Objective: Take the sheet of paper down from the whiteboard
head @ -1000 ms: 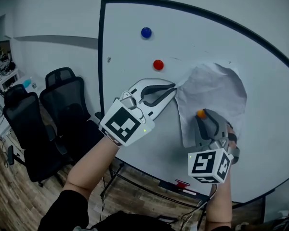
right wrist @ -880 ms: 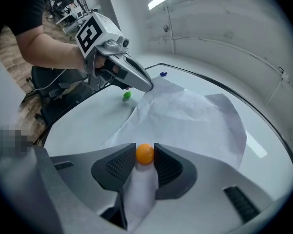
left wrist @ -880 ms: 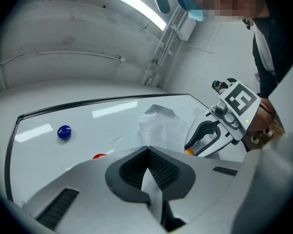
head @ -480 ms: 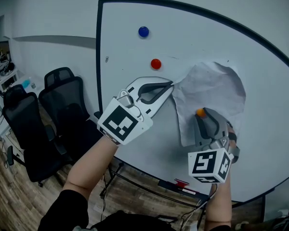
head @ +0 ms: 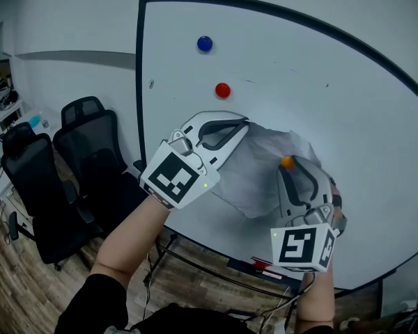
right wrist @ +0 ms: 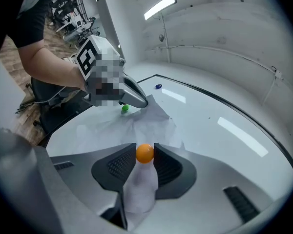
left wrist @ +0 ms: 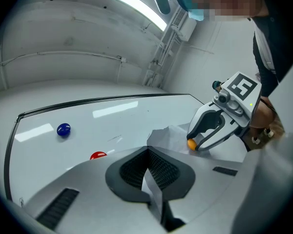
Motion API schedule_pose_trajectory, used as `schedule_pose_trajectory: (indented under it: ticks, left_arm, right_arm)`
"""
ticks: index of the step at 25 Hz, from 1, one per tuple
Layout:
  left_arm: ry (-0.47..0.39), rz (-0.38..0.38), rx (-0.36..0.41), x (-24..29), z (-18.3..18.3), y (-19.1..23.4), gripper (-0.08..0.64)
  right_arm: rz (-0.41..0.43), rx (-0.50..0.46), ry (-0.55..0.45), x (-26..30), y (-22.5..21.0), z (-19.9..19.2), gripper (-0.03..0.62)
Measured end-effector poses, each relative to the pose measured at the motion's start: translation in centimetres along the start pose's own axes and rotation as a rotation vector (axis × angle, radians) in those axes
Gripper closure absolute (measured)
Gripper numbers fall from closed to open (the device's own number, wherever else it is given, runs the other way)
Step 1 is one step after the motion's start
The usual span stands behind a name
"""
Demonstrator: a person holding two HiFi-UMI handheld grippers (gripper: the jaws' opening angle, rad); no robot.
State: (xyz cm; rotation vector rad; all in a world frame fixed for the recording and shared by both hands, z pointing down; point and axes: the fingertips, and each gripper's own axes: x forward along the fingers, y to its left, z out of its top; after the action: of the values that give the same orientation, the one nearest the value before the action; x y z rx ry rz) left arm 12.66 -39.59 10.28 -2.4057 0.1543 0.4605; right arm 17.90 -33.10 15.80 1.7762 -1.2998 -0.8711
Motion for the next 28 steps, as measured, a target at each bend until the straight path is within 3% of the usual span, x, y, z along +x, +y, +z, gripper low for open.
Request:
schedule_pose_trajectory:
  ticks: [11, 28]
  left_arm:
    - [0.042, -0.013, -0.002, -0.2, -1.1, -1.1, 0.551]
    - [0.084, 0.046, -0.021, -4.2, -2.3, -0.6, 0.551]
  right_arm:
    - [-0.046, -0.014, -0.073, -3.4, -1.8, 2.9, 0.471]
    - [-0.066, 0.039, -0.063, -3.8, -3.5, 1.0, 0.471]
